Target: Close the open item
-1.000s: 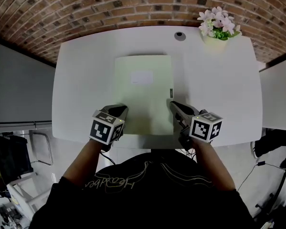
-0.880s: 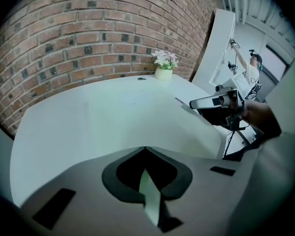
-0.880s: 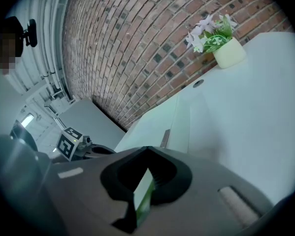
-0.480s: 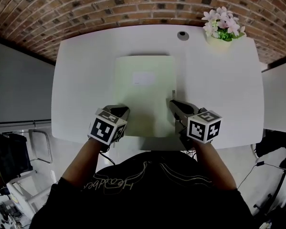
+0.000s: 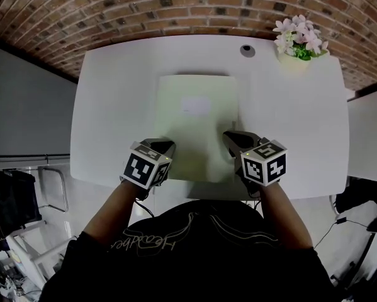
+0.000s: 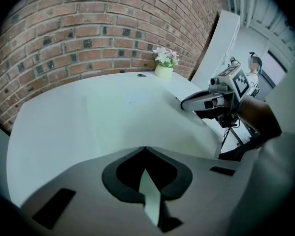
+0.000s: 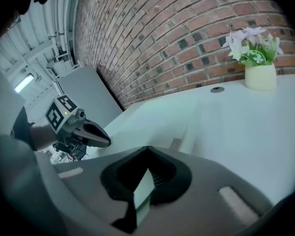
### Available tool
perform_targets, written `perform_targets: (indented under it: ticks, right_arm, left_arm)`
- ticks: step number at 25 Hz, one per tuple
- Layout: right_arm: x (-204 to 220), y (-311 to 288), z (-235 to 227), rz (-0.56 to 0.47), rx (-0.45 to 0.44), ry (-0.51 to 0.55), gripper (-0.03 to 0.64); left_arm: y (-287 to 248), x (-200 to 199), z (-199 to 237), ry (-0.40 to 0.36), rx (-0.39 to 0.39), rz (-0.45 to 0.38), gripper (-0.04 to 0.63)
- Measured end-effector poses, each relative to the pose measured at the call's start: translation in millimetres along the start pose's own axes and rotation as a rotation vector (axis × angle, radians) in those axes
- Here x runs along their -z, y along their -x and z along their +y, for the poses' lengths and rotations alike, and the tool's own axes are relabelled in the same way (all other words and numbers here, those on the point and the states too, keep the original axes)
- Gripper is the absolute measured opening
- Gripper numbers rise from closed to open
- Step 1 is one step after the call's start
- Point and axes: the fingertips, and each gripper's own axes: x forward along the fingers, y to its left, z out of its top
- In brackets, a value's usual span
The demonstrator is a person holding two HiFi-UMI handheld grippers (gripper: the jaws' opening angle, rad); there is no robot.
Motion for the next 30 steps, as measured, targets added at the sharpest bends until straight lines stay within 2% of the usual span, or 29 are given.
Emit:
perform_targets:
  ticks: [4,8,11,16,24,30]
  right_arm:
    - [1,-3,-2,0.026,0.002,0.019,0.003]
    - [1,1,1,0.030,-0.024,-0.016,0.003]
    - [-8,13,8,-0.015,-0.048,-0.012,0.004]
    - [-19,49,23,-0.088,-0.047,0.066,0.003]
    - [-20,111,76,-0.175,-0.013,0.202,0.004]
    - [-19,147,149,-0.277,-0.066,0.273,0.003]
  left_arm:
    - [1,-3,0,0.018,0.021,0.007,0.002]
    - [4,-11,-2,-0.017,0.026,-0.002,0.003]
    - [6,-12,0,-0.019,0.006,-0.008,0.002]
    - [15,-11,-4,-0.018,-0.035,-0.047,0.003]
    - [62,-6,-39,-0.042,-0.042,-0.188,0.003]
    - [119,12,-67,-0.045,-0.028,-0.323,0.003]
